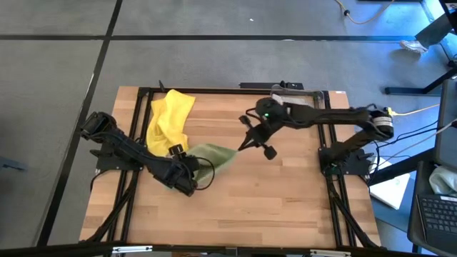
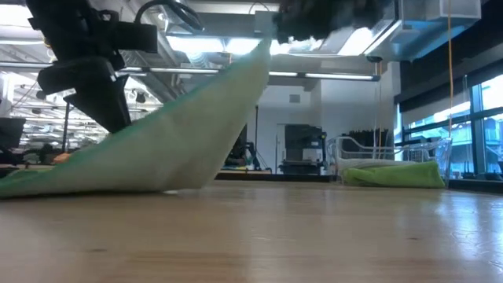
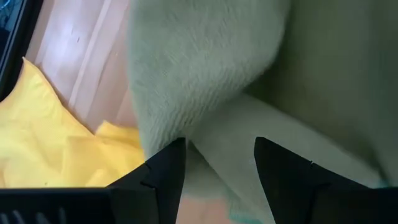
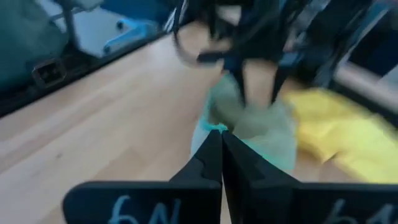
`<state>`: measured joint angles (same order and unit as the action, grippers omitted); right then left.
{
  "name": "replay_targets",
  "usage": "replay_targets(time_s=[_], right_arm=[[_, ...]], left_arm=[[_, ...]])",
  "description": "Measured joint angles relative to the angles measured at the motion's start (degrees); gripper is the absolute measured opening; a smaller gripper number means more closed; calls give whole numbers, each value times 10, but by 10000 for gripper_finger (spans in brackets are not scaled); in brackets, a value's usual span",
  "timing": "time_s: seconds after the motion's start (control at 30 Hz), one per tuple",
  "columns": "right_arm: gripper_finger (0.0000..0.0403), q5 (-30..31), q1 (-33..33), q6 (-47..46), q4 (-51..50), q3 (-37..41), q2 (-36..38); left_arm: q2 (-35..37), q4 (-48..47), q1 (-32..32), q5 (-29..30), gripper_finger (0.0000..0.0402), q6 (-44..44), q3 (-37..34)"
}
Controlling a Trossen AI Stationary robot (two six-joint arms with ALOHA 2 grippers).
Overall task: Fold microfiber towels
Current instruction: Fold the light green cloth
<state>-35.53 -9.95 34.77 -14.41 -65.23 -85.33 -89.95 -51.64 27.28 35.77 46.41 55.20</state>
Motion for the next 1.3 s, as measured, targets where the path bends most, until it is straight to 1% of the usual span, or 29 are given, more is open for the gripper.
replay_targets(time_s=[0.2,0.37,0.43,0.5,0.6,0.67,0.73,0.8,0.83,0.87,0.93,1.07,1.17,1.2,1.3], right_arm=[[1,73,16,2,-3,0,52],[2,125,24,2,-20,0,71],[6,134,23,1,-58,0,73],[9,138,23,-2,-118,0,72],[8,163,24,-41,-192,0,66],[4,168,29,-72,-241,0,60],[3,158,36,-97,-291,0,51],[6,129,42,-117,-350,2,39],[9,113,44,-125,-363,10,34],[11,102,47,-133,-366,23,31],[12,100,50,-151,-352,66,27],[5,104,53,-204,-305,180,24],[4,109,51,-261,-266,261,24],[6,112,50,-278,-255,269,21],[17,134,49,-283,-248,245,11]], left_arm=[[0,-3,15,-4,185,0,0],[0,-3,17,-4,185,1,0],[0,-2,18,-4,185,2,0],[0,-3,18,-4,185,2,0],[0,-3,18,-4,185,2,0],[0,-3,18,-2,185,1,0],[0,-3,17,1,185,1,0],[0,-3,17,1,185,0,0],[0,-3,17,1,185,0,0],[0,-3,17,1,185,0,0],[0,-4,17,1,185,0,0],[0,-19,17,1,185,1,0],[0,-36,17,3,185,1,0],[0,-42,16,6,185,0,0],[0,-48,11,10,185,0,0]])
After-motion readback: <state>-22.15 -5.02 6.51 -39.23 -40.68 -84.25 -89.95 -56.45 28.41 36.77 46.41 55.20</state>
